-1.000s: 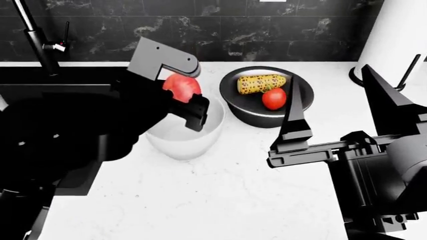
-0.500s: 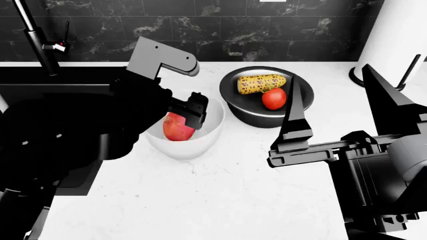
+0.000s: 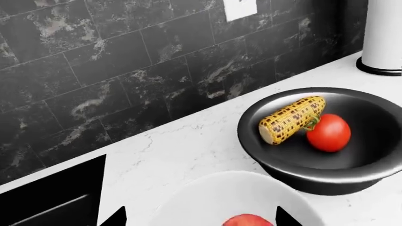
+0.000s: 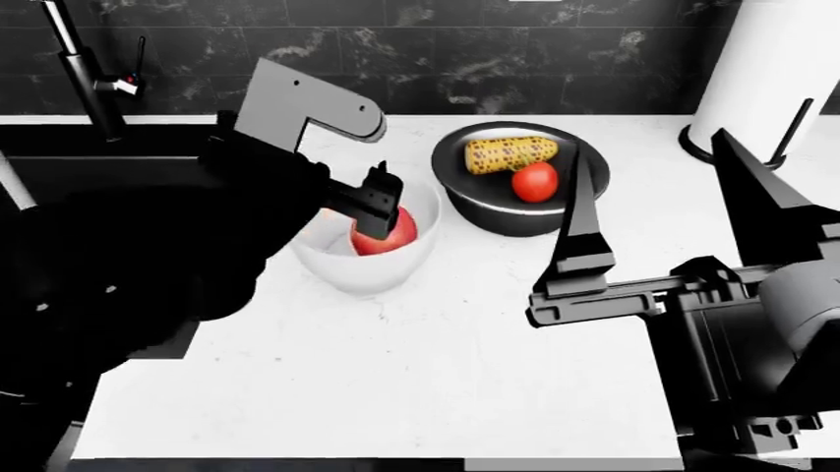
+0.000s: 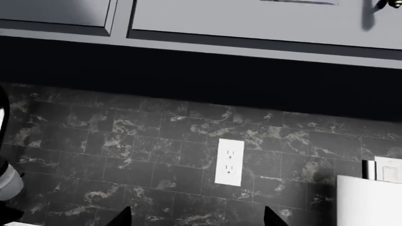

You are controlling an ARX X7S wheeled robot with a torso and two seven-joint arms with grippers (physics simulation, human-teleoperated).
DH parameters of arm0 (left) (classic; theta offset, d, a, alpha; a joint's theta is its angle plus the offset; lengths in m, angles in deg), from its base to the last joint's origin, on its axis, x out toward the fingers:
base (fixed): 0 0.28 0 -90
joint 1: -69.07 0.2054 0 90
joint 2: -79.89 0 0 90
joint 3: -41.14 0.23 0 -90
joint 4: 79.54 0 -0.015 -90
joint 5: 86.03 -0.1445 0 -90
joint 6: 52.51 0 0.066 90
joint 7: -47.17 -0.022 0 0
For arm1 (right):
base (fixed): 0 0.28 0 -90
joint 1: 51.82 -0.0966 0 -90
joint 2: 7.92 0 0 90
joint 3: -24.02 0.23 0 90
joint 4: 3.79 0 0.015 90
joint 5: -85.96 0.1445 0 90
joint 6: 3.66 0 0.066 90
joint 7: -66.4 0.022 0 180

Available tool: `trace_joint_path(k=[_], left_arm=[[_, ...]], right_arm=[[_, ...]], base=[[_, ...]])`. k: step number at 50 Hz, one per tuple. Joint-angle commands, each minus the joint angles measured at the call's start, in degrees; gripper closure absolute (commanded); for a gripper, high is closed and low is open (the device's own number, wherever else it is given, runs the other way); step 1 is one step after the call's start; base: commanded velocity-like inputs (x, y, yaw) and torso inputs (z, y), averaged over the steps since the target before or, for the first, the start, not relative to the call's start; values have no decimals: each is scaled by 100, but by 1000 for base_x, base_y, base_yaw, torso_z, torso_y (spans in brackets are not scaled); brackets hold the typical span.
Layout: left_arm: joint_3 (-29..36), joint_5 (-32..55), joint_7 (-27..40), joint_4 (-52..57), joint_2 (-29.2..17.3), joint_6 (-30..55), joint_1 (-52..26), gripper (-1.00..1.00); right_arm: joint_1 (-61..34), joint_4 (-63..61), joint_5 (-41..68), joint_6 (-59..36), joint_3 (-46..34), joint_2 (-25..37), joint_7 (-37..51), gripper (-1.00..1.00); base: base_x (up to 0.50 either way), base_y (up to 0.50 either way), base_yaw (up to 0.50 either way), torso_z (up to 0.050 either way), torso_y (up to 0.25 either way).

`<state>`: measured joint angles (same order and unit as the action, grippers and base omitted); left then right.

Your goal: Pick the tomatos and corns from the sink and place them in one bowl. Place the pomegranate in the other bowl. Then turn off the sink faucet.

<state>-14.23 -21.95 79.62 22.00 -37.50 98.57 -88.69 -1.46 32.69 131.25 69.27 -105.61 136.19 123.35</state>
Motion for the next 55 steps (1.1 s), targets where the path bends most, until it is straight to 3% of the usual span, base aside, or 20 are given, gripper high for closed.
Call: trace_joint_path(k=[1, 13, 20, 31, 55], left_arm=[[-65, -900, 314, 1132, -470, -936, 358, -100], [-384, -2174, 870, 2307, -987, -2624, 1830, -100], [-431, -2925, 948, 2149, -1004, -3695, 2609, -100], [-469, -3556, 657, 1473, -895, -5175, 3333, -100], [-775, -3385, 570, 1236, -1029, -5521, 3456, -100]], right_arm=[[-112, 108, 328, -181, 3, -46, 107, -100], [-194, 10, 381, -401, -43, -36, 262, -100], [-234, 84, 341, -498, -97, -84, 279, -100], [-143, 304, 76, -355, -157, -169, 161, -100], [-239, 158, -14, -424, -222, -250, 142, -100]], base=[[-500, 1, 0, 0, 0], [-500, 1, 0, 0, 0], [-470, 180, 0, 0, 0], [40, 500, 0, 0, 0], [128, 500, 0, 0, 0]])
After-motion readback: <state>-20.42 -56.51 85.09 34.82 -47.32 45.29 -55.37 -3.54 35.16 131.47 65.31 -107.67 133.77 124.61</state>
